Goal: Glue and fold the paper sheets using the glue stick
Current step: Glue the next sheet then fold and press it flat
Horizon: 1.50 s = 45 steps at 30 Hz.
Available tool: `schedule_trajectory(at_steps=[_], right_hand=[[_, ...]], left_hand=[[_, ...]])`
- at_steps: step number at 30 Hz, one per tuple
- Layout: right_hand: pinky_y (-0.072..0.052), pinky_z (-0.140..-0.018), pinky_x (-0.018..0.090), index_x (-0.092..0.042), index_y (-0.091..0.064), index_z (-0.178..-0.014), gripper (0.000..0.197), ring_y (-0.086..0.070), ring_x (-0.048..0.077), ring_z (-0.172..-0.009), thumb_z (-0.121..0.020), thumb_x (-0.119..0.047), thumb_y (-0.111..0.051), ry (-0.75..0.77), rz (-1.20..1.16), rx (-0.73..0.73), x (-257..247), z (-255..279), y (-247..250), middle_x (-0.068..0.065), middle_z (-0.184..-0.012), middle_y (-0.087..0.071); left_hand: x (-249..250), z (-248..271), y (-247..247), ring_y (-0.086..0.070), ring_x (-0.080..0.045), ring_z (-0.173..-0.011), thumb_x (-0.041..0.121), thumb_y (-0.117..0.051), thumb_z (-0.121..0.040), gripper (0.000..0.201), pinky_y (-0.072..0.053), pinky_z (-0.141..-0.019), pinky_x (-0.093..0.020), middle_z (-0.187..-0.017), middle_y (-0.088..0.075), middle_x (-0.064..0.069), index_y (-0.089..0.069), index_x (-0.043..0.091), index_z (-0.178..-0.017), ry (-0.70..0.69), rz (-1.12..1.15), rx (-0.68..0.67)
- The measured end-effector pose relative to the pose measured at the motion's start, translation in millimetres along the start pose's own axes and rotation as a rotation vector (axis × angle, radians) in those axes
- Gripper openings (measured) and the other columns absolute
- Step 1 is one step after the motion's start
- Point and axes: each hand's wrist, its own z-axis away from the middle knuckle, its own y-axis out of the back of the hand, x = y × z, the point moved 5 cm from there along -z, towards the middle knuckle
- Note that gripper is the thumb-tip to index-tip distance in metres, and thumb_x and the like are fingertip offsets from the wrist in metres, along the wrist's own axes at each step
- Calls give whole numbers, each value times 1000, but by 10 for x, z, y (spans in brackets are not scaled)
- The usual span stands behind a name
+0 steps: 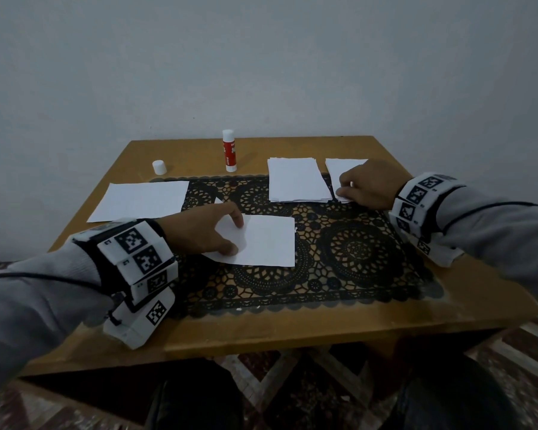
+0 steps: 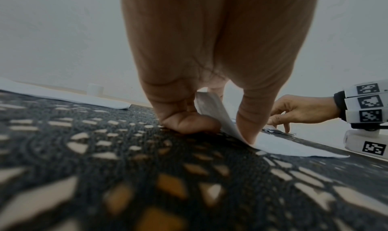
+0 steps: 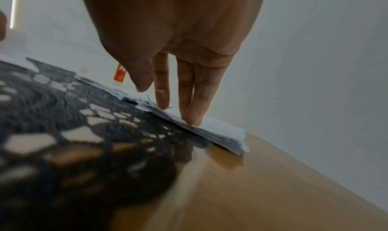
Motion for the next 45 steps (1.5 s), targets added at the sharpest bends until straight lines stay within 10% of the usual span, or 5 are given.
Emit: schedule_trajectory(at_steps=[16,24,32,40,45], right_hand=[[-35,-69,27,-9,-59,-77,11,-52,19,-80,-85,-11,-65,-173,-208,58,187,-66,46,2,-83,-58],[-38,-75,26,-5,-69,-98,19,-55,25,-83,-81,-4,-62,-246,-288,231,293,9,73,10,-93,-64],[-36,-69,26,-1,-66,-81,7,-59,31,-77,-79,-6,-61,-279,-293,507,472,147,432,17,-84,-68],[-54,-70,35,-12,-64,-81,5,-60,14,-65,-83,-13,-69,-62,-538,566,123,280,841,10,-76,-67],[-58,-57,32,-1,-62,-80,10,-55,19,-57,-83,-2,-71,40,-1000,441,-328,403,1066,12,-60,-56]], left_hand=[[49,33,27,-45,-17,-119,29,-66,-88,37,-36,-98,-31,-139,-45,5,-50,33,-120,-28,4,22],[9,41,52,-44,-23,-126,36,-58,-92,57,-37,-101,-33,-149,-37,0,-28,35,-141,32,62,78],[59,78,79,-48,-24,-121,33,-54,-95,57,-40,-92,-28,-146,-42,-5,-27,27,-144,54,15,145],[50,110,244,-48,-27,-116,36,-55,-91,51,-40,-90,-33,-134,-44,-12,-37,18,-135,118,-86,258],[179,126,471,-58,-19,-98,22,-60,-91,56,-48,-84,-34,-114,-60,-4,-34,16,-140,39,368,390]])
